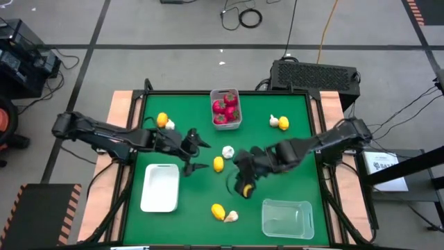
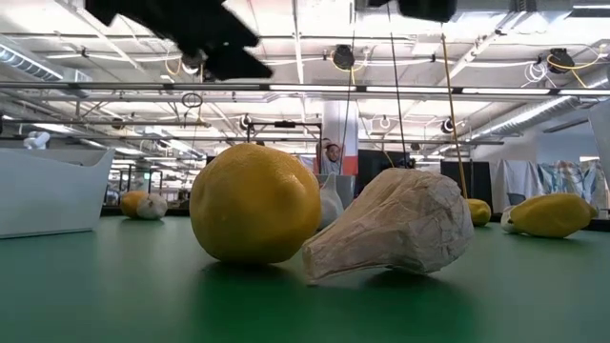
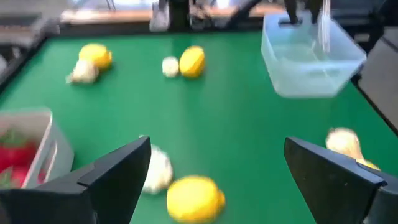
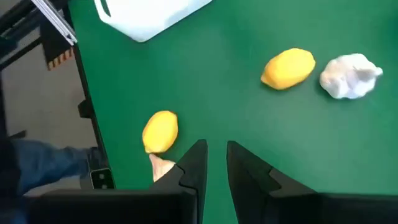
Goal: Sort produce into baskets
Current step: Put the garlic into the white bin
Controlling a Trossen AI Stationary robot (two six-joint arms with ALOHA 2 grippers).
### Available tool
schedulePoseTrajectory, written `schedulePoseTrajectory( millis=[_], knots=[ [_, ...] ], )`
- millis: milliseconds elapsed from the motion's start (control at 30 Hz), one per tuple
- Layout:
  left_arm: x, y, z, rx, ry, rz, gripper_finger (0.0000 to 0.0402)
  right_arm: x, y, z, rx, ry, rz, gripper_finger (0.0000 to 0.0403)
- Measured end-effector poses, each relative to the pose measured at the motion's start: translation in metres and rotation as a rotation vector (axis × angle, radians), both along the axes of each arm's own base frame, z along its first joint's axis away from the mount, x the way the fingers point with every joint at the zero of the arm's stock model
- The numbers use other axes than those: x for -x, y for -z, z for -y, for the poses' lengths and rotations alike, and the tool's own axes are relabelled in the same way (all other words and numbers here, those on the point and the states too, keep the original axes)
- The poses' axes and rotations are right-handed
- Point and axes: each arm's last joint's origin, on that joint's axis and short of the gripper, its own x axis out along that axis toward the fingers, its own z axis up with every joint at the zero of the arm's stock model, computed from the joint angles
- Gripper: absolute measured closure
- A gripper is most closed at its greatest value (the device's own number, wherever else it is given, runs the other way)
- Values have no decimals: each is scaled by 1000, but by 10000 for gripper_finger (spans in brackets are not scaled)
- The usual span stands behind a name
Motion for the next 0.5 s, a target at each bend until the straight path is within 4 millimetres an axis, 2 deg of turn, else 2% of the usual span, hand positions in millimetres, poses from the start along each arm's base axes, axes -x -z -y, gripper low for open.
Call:
schedulePoseTrajectory(
  millis=[200,500],
  knots=[
    [-29,6,0,55,-91,34,27,37,-8,-27,168,-8,-37,351],
    [-88,-1,0,24,-201,8,27,96,-40,-28,362,-44,-8,351]
  ],
)
